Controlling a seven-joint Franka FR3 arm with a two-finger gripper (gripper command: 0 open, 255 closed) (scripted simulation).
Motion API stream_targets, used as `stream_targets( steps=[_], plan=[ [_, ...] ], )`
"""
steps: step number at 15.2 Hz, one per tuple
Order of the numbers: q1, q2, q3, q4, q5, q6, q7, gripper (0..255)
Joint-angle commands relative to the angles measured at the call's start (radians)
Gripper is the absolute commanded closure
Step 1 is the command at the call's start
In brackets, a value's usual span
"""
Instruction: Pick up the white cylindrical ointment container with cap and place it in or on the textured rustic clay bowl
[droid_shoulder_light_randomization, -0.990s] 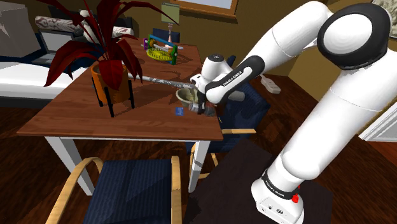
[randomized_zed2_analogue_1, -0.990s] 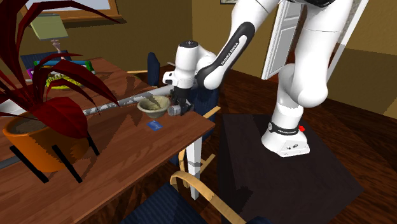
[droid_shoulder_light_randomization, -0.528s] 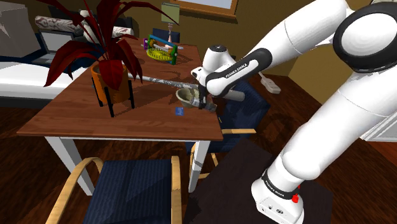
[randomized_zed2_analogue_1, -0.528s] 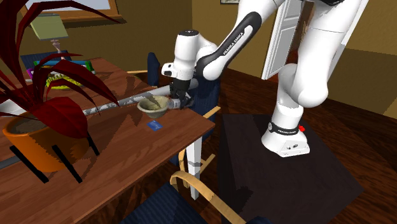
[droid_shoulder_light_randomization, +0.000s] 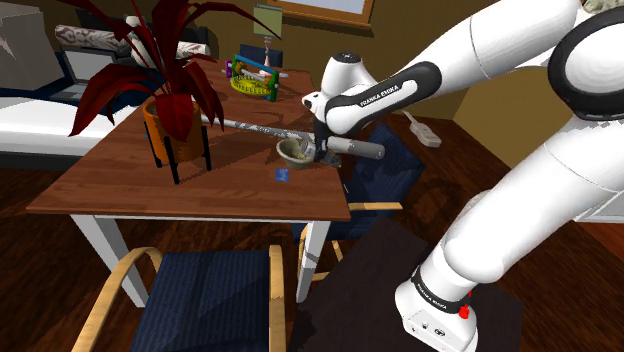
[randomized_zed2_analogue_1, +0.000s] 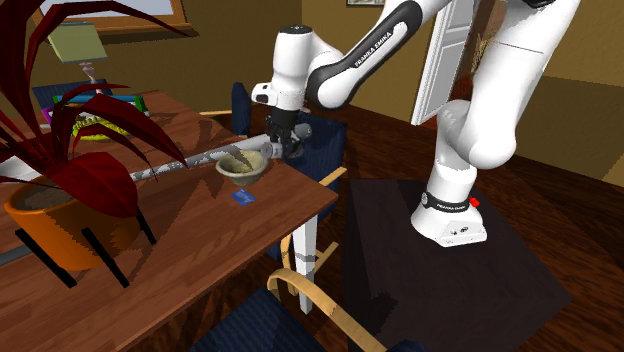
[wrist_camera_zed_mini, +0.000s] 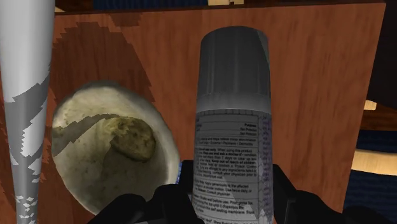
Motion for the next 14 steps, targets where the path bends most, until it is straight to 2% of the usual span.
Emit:
stream_targets(
  steps=[1, 7, 14],
  plan=[
    [0.002, -0.015, 0.000, 0.012, 0.006, -0.027, -0.007, 255],
    [-0.010, 0.206, -0.026, 0.262, 0.049, -0.049, -0.078, 255],
    [-0.039, 0.456, -0.033, 0.595, 0.108, -0.126, -0.157, 255]
  ],
)
